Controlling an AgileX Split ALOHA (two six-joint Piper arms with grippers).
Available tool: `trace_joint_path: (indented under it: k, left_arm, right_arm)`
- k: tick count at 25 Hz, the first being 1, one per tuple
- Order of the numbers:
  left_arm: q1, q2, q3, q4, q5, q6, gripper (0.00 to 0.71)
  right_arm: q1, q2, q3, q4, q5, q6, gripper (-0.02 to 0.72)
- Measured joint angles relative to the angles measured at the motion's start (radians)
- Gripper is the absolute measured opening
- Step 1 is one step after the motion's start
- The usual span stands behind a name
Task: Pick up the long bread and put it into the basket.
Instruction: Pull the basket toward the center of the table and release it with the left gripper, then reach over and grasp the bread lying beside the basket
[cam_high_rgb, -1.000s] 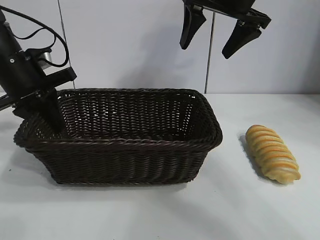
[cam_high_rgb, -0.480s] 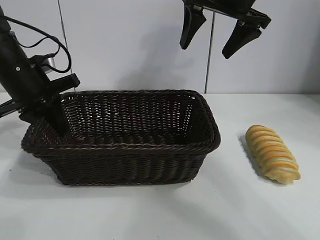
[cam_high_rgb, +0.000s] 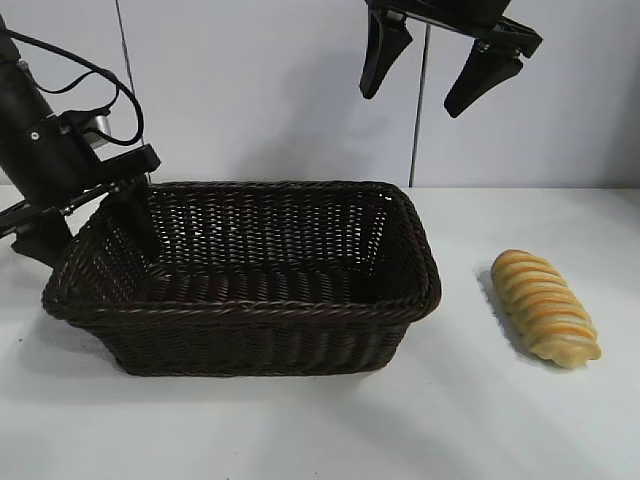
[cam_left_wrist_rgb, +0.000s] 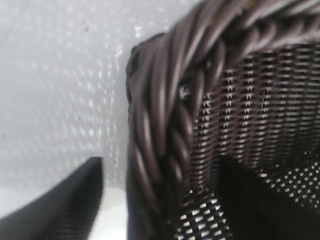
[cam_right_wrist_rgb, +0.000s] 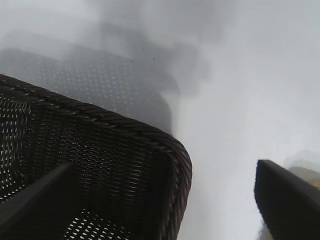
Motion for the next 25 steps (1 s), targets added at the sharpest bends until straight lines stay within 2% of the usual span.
trace_joint_path:
  k: [16,25]
  left_arm:
    - [0.003,-0.210,0.000,0.036,0.032,0.000,0.550]
    - [0.003,-0.217,-0.002,-0.126,-0.025,-0.024,0.550]
  right_arm:
    - [0.000,0.000,0.000,0.001,0.000,0.000,0.684]
    - [0.000,0.000,0.000,0.004,0.000,0.000,0.684]
